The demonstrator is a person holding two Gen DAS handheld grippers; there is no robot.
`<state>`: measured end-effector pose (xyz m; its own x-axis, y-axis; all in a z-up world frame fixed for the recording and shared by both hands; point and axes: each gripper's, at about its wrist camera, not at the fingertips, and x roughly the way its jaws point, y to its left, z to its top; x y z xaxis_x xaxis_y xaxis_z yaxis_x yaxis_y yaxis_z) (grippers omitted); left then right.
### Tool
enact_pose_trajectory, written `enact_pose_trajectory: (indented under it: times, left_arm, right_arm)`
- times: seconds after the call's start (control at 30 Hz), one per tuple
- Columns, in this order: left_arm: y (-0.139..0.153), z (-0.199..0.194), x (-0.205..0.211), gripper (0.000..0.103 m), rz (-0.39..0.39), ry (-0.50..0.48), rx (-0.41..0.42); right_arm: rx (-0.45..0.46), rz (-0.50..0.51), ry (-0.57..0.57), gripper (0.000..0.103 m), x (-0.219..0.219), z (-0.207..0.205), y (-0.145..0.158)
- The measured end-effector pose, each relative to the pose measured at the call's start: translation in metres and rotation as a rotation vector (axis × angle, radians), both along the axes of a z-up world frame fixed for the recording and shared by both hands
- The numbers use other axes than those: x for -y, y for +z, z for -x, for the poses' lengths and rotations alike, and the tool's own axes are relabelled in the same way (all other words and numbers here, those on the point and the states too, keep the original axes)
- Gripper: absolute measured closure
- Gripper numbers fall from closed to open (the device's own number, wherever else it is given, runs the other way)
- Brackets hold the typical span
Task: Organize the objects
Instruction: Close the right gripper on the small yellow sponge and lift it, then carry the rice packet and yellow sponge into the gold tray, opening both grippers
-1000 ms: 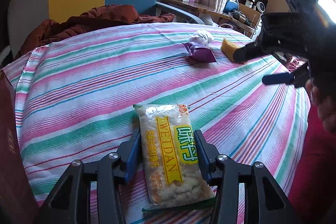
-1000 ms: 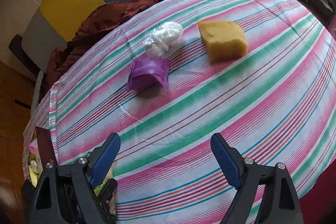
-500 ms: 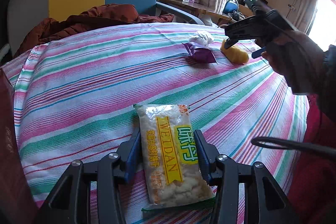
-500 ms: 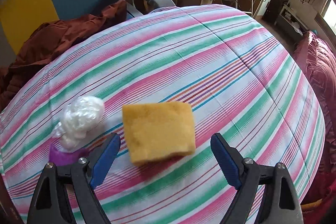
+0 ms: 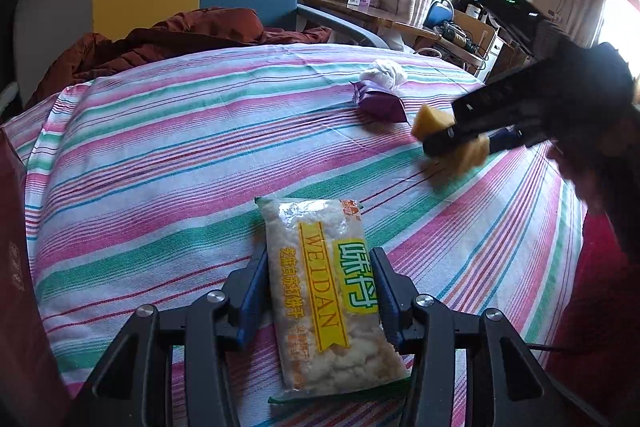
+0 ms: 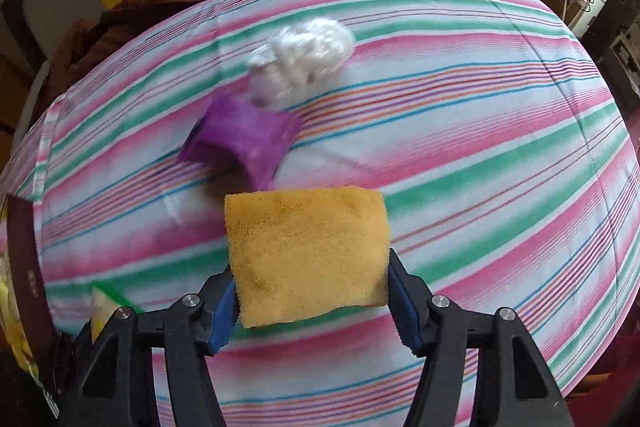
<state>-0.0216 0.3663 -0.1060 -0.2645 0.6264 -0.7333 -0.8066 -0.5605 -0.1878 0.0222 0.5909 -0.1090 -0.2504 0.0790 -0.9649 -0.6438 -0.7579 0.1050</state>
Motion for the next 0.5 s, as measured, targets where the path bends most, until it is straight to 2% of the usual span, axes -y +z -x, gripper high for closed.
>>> enact_pose_trajectory:
  times: [0.17,0.27,0.5]
  left_arm:
    - [0.000,0.000,0.000,0.054,-0.001,0.000,0.001]
    - [0.000,-0.001,-0.001,0.055,0.006,0.002,-0.008]
    - [0.002,-0.007,-0.003,0.056,0.040,0.009,-0.048]
  right_arm:
    - [-0.019,0.014,0.015,0.038,0.036,-0.012,-0.006]
    - [-0.016,-0.050,0.020,0.038,0.039,-0.011,-0.002]
    - [0.015,-0.128,0.049,0.038,0.039,-0.003,-0.001]
